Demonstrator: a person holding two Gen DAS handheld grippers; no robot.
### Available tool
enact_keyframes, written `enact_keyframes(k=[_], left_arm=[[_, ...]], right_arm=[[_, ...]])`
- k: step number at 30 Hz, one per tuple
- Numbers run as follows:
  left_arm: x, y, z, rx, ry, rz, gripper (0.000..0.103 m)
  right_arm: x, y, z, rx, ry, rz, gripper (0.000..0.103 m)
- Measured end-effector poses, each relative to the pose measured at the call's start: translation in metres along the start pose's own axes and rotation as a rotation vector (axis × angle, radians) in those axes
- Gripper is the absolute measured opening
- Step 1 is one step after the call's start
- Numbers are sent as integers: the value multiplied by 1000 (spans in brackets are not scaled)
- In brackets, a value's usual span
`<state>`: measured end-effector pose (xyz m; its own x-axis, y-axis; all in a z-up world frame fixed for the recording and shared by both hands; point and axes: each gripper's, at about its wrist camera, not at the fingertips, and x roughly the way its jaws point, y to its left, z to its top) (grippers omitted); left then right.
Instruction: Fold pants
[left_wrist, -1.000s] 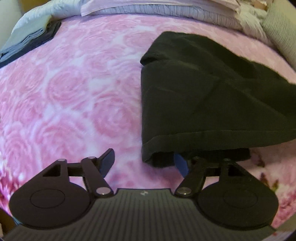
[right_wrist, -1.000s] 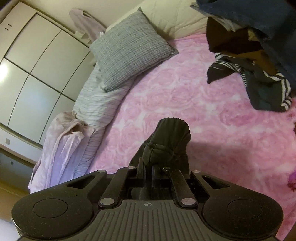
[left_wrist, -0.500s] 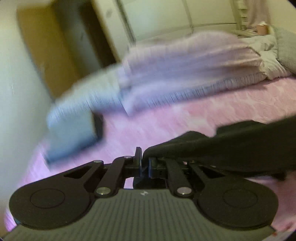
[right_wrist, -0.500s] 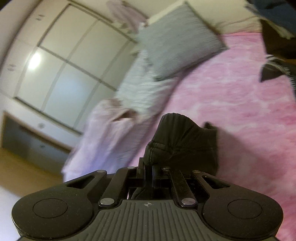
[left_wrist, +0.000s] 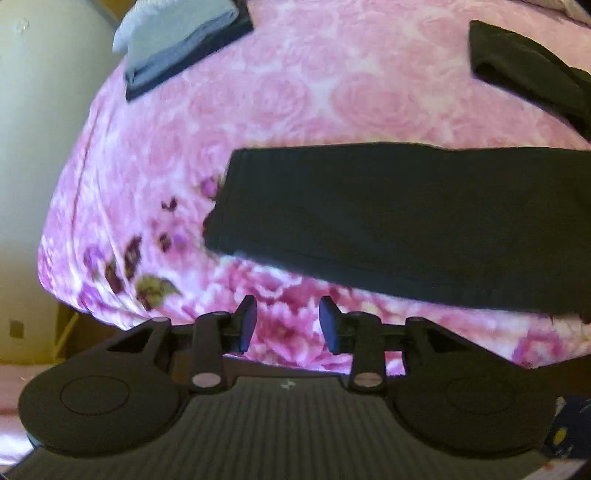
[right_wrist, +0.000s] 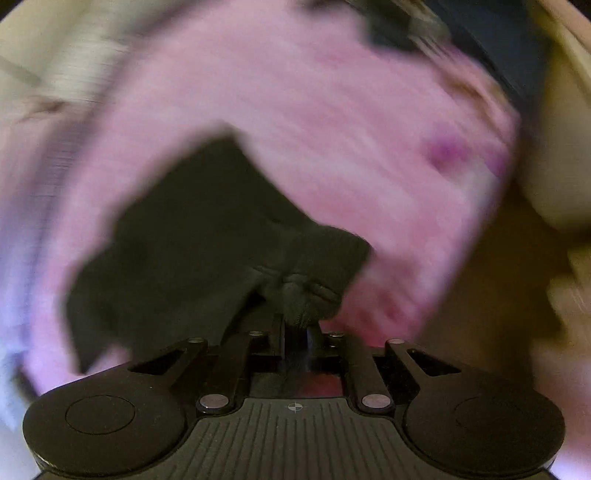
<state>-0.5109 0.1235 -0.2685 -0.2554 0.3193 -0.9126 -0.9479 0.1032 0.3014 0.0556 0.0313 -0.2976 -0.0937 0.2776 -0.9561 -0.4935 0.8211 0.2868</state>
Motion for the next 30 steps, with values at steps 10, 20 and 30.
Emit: enact_keyframes(k=[10,20,30], left_arm=[[27,-51,102,-64,-158,-374,52],[94,-173,192,17,-167,-417,52],[134,-201,240,-47,-231,-459,45]], right_arm=[[-13,42,1,-44,-189,-23,29],[-58,20,48,-109,-185,-123,32],[34,33,135,-101,-290,130,53]])
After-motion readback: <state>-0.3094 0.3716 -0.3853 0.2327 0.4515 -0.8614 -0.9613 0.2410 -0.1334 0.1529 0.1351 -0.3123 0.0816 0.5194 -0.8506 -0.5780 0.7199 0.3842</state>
